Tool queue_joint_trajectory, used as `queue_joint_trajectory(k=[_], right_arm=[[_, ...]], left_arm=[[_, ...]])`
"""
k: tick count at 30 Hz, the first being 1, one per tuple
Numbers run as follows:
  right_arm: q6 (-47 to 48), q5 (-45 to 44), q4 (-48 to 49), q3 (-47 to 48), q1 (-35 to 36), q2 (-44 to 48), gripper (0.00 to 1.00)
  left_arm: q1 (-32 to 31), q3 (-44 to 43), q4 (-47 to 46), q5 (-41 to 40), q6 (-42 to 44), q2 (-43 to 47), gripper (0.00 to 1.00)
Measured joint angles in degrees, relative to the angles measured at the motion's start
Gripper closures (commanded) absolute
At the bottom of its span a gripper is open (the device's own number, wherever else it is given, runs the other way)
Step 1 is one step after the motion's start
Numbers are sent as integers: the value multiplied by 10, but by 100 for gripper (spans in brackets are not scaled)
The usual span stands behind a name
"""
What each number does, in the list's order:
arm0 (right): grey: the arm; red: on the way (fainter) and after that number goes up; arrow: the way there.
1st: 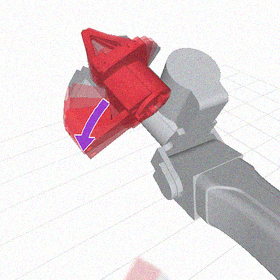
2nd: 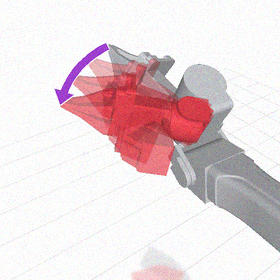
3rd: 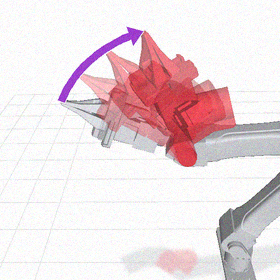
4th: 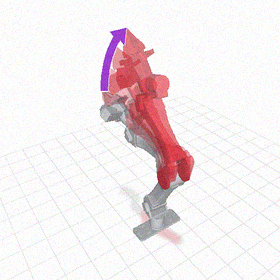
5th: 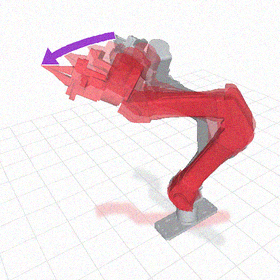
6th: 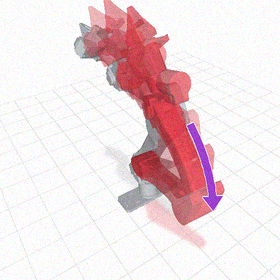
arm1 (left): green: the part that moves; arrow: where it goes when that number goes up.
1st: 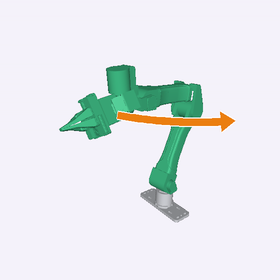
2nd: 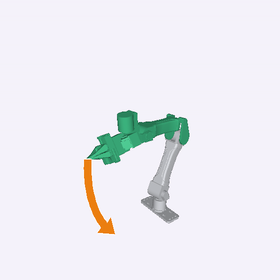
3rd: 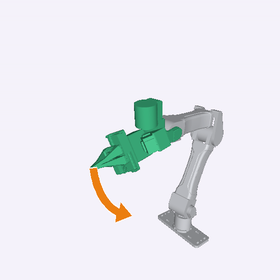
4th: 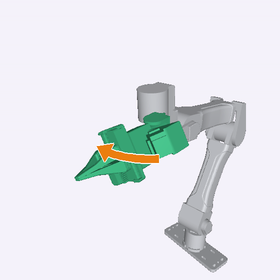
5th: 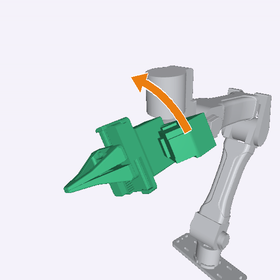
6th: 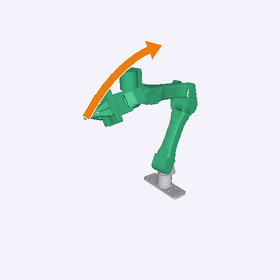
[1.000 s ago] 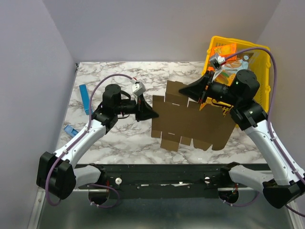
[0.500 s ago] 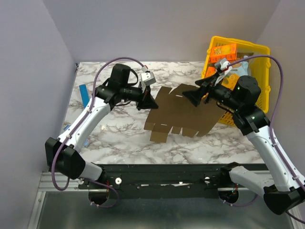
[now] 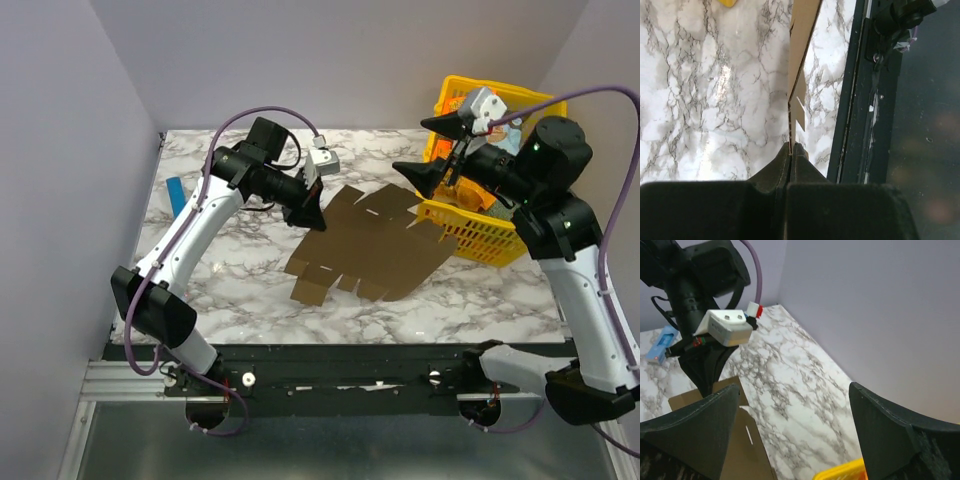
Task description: Fold the paper box
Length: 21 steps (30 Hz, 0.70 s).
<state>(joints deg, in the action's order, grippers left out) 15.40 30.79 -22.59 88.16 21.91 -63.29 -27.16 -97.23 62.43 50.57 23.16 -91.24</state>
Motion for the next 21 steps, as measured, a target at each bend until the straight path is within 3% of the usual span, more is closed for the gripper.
queue_joint_trajectory(k=[10,15,21], right_arm=[[93,147,-231,224,4,-229,14],[119,172,-303,229,20,-267,14],[121,199,-297,136,38,-230,14]], left_arm=[[-20,-27,47,-4,11,-20,100],[-26,-27,51,-5,10,-25,100],[-32,-27,51,-7,10,-26,100]])
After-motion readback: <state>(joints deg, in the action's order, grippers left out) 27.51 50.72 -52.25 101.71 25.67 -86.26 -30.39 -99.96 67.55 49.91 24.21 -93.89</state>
